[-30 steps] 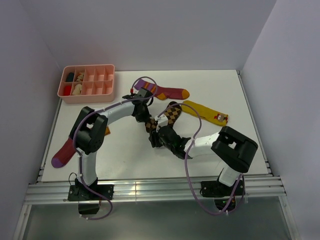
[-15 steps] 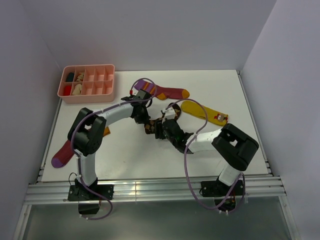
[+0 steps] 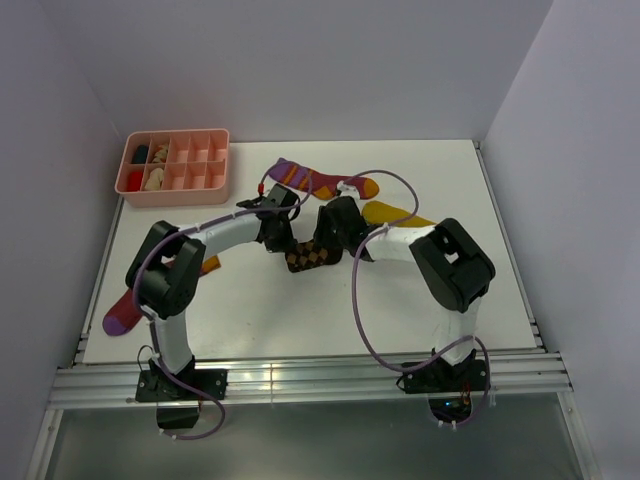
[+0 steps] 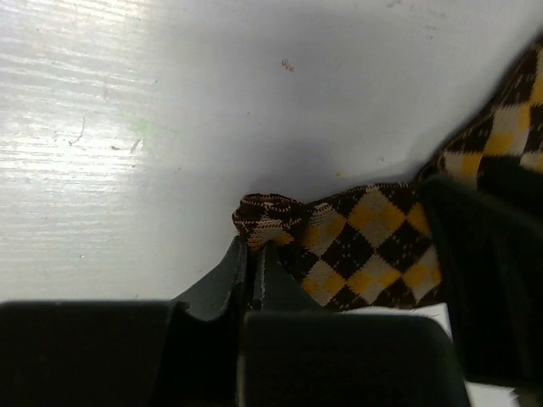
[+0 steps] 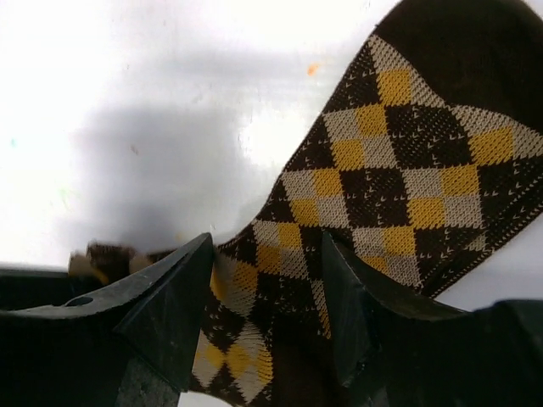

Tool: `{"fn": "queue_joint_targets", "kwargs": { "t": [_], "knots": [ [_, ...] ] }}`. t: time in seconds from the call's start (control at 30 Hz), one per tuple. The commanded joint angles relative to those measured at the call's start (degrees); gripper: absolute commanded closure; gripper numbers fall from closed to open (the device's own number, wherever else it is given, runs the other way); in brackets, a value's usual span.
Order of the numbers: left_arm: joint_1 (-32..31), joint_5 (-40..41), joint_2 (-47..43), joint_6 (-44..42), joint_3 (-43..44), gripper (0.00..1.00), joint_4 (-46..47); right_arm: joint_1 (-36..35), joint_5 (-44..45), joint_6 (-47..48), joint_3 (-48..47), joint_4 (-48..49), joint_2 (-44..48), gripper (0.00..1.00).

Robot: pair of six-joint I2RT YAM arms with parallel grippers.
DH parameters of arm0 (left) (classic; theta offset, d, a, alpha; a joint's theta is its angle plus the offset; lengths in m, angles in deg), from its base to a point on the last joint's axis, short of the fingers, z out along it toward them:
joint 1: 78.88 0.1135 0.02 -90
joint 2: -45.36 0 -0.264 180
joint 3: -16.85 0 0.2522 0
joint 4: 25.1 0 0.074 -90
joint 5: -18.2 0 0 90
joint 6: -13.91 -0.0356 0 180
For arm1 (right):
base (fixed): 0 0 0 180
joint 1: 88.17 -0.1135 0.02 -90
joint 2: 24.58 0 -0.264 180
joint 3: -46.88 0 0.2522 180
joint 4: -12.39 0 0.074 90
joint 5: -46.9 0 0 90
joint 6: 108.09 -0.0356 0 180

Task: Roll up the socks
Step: Roll the sock at the center of the board.

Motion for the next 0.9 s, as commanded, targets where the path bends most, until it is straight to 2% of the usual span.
{"fn": "queue_joint_targets", "kwargs": {
  "t": [0.0, 0.23, 0.5, 0.7, 0.87],
  "knots": [
    [-0.4, -0.3, -2.7, -4.5, -2.4, 1.00, -2.3, 3.2, -4.2, -2.4, -4.4, -9.2, -3.4, 0.38],
    [-0.4, -0.9, -5.1, -6.8, -4.6, 1.00, -0.8, 6.8, -9.8, -2.2, -14.1, -18.8, -8.5, 0.37],
    [-0.7, -1.8, -1.8, -6.7, -3.6, 1.00, -1.2, 7.4, -10.6, 2.6, -17.0, -18.8, -9.9, 0.37],
    [-0.8, 0.8, 1.1, -2.7, -1.4, 1.00, -6.0, 6.2, -10.5, 7.4, -4.9, -5.4, 0.8, 0.37],
    [-0.9, 0.0, 2.2, -2.1, 0.8, 1.00, -7.0, 0.8, -3.4, 13.2, 8.5, 8.8, 12.3, 0.38]
  ]
}}
